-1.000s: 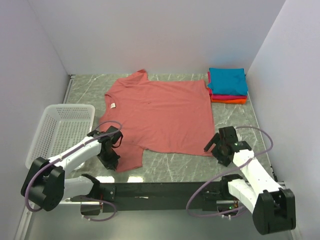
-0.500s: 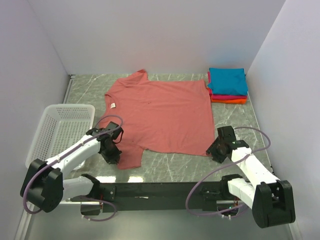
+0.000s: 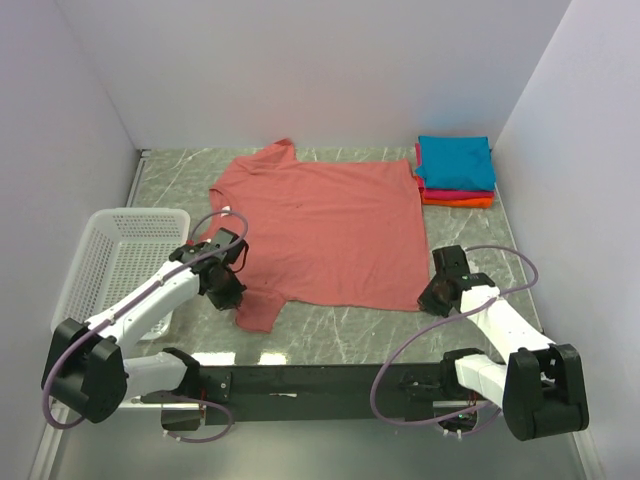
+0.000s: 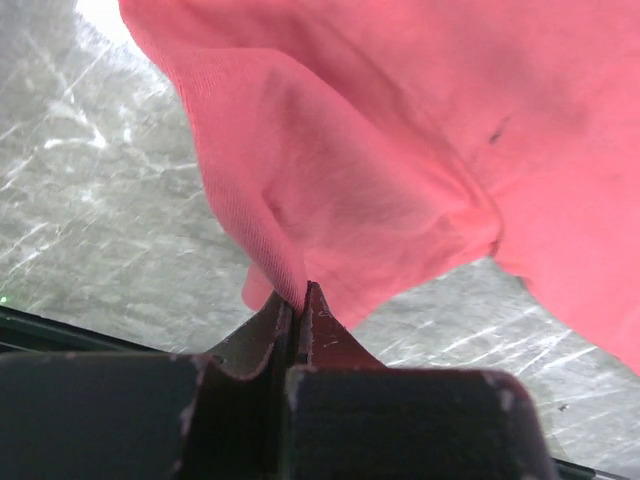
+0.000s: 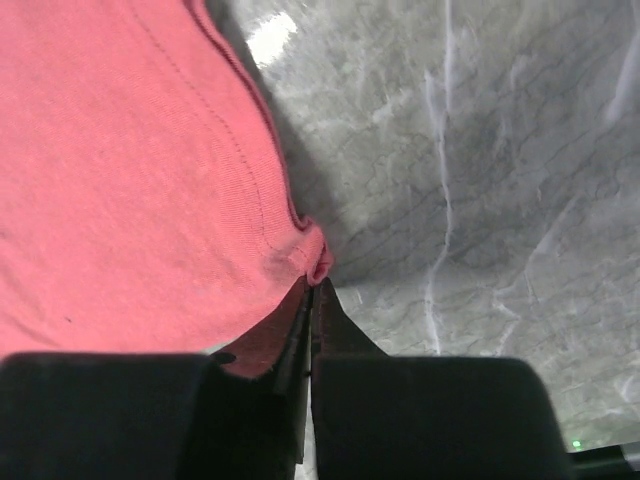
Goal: Fold and stack the t-shirts
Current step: Fold the tshirt
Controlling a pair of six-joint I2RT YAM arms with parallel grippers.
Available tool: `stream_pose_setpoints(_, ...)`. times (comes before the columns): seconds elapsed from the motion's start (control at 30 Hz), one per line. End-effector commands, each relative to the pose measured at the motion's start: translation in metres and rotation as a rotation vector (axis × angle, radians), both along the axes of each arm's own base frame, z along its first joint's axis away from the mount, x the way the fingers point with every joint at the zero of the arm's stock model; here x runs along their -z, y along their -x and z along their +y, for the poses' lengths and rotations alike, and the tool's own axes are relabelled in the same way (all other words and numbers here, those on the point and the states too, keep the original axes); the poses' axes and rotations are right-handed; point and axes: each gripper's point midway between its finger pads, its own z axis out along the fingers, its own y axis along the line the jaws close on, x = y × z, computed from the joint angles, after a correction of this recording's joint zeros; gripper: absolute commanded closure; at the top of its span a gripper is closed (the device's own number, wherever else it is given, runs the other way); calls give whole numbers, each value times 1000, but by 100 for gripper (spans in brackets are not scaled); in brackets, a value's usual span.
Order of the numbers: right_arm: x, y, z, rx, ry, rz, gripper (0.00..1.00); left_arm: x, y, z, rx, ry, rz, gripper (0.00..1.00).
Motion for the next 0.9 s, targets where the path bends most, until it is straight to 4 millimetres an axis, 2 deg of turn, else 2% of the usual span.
stream_pose_setpoints(0.0, -22, -20, -3, -16, 22, -77, 100, -17, -22, -6, 25, 9, -82, 99)
stream_pose_setpoints(0.1, -32, -28, -3, -31, 32, -103, 100, -25, -30, -6, 27, -4, -104, 99)
stream_pose_setpoints(0.33, -60, -50, -1, -67, 40, -167, 100, -54, -66, -19, 50, 56, -195, 99)
stream_pose_setpoints(0.4, -69, -56, -2, -77, 48, -183, 100, -65, -79, -24, 60, 87, -235, 99)
stream_pose_setpoints(0.53, -79, -66, -2, -95, 59, -196, 100, -75, -99, -25, 61, 112, -257, 99)
stream_pose_setpoints(0.7, -89, -83, 2, -127, 58, -205, 100, -99, -135, -32, 56, 190, -348, 99)
stream_pose_setpoints(0.77, -92, -90, 0, -131, 78, -205, 100, -107, -147, -26, 33, 183, -367, 99)
stream_pose_setpoints(0.87, -100, -101, -2, -131, 96, -214, 100, -104, -162, -13, -21, 164, -360, 99)
